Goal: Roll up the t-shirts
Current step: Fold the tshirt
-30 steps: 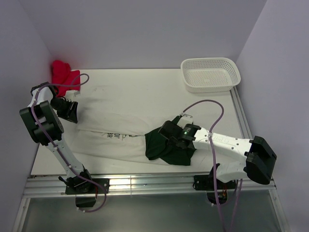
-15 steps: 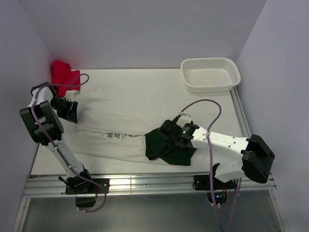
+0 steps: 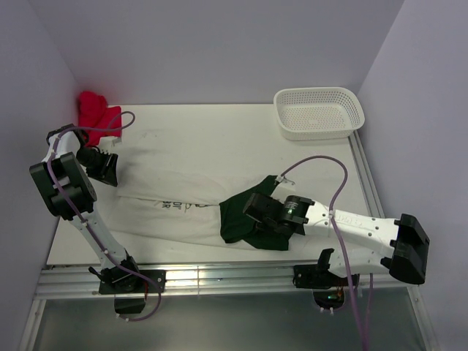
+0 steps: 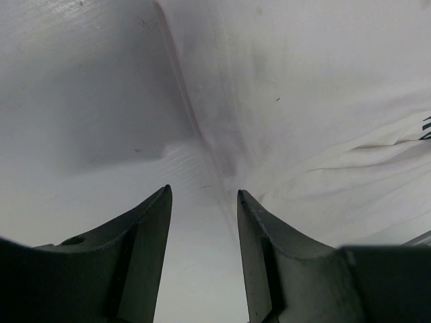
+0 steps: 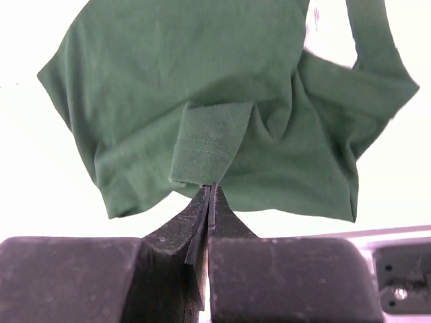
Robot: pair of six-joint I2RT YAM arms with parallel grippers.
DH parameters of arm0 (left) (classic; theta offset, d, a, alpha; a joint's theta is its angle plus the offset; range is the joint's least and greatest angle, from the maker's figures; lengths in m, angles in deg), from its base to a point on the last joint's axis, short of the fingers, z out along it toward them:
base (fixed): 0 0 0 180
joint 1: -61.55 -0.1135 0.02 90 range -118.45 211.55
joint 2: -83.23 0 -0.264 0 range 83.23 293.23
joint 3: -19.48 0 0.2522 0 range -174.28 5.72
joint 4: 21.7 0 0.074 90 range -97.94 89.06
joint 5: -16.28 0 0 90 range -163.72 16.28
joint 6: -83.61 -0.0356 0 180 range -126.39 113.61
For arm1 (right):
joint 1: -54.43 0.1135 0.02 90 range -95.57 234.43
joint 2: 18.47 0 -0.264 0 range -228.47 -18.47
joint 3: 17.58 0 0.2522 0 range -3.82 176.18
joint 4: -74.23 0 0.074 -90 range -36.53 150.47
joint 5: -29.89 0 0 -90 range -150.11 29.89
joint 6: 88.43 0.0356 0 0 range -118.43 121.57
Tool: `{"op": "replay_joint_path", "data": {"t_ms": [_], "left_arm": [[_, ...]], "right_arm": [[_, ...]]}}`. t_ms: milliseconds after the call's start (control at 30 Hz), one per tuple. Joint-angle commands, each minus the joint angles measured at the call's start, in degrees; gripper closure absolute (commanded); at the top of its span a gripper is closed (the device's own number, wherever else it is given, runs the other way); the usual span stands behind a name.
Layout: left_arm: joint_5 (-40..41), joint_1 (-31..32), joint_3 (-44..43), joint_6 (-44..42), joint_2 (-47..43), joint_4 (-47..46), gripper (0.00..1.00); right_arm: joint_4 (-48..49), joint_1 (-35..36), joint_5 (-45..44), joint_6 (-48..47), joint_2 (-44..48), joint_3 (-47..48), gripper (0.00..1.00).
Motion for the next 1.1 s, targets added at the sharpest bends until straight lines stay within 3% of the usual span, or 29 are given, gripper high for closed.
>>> {"op": "replay_joint_path", "data": {"t_ms": [0,367,633,700,833,1000,1067], "left_arm": [[-1.3,0.1,-1.1,-1.3,0.4,0.4,0.51],[-0.7,0.1,-0.6,-1.6,0.5,0.0,0.51],[-0.6,0.1,-0.3,-1.9,0.7,-0.1,0.51],[-0.6,0.1,-0.4,-1.9,1.0,-0.2,0.51],[-0.7,0.1,-0.5,-1.9,1.0,-0.1,0.51],[-1.0,0.1,-1.5,-1.8,1.2,0.4,0.49],[-1.2,0.1,-2.0,-1.9,1.1,0.6,0.48]], "right_arm": [[-5.1,2.7,-1.7,6.1,2.2,-0.6,1.00],[-10.3,15.4,0.6,21.1,-0.9,-2.3,1.00],[-10.2,19.5,3.2,27.8,1.5,-7.7,1.00],[-10.4,19.6,3.2,28.0,1.3,-7.7,0.95],[-12.4,19.5,-0.8,28.0,1.7,-4.0,0.65],[-12.5,14.8,-7.5,20.3,6.6,1.7,0.50],[-4.6,7.2,-7.4,13.7,9.3,1.0,0.50]]}}
